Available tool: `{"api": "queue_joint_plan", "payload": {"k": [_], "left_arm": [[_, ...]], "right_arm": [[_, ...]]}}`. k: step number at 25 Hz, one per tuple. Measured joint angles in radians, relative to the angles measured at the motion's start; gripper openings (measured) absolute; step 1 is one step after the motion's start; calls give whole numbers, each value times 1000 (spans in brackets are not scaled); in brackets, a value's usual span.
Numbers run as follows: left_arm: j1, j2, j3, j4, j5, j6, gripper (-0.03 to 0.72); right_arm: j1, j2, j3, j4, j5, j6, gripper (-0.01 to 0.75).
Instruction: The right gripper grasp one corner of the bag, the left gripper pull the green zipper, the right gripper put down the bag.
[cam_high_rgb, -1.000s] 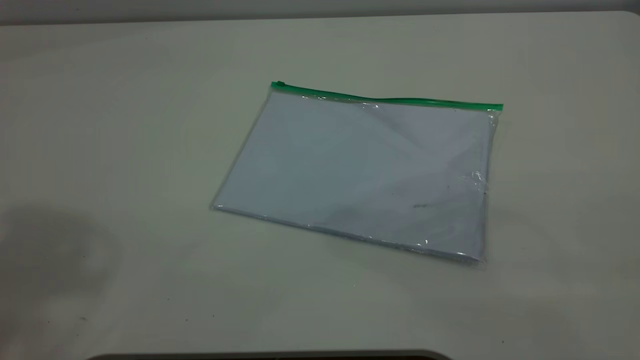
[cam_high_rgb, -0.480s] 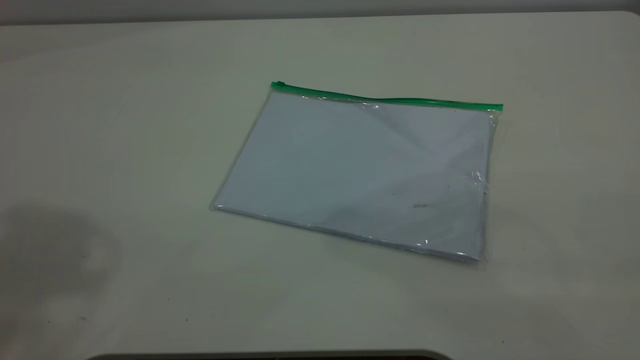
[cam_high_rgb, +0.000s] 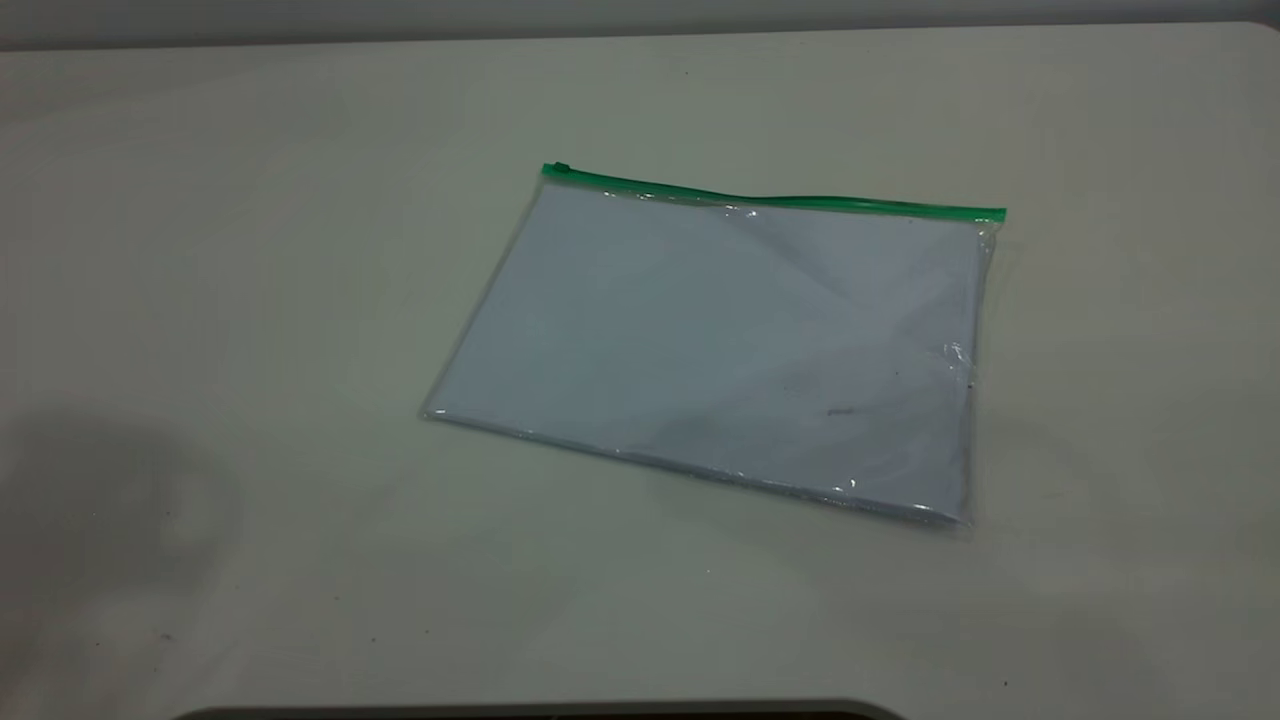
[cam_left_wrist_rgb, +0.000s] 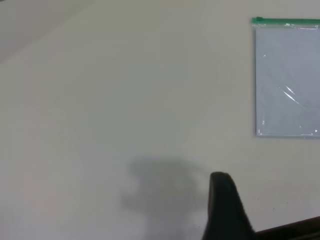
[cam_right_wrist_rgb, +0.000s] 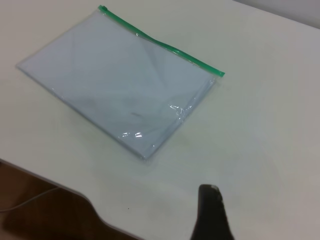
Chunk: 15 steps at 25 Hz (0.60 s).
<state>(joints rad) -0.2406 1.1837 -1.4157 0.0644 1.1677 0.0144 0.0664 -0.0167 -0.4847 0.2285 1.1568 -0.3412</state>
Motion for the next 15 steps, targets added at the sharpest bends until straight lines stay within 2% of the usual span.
{"api": "queue_joint_plan", "payload": {"k": [15], "left_arm": [[0, 0, 0, 0, 0, 0, 523]], "right_arm": [[-38, 0, 0, 0, 0, 0, 574]]}}
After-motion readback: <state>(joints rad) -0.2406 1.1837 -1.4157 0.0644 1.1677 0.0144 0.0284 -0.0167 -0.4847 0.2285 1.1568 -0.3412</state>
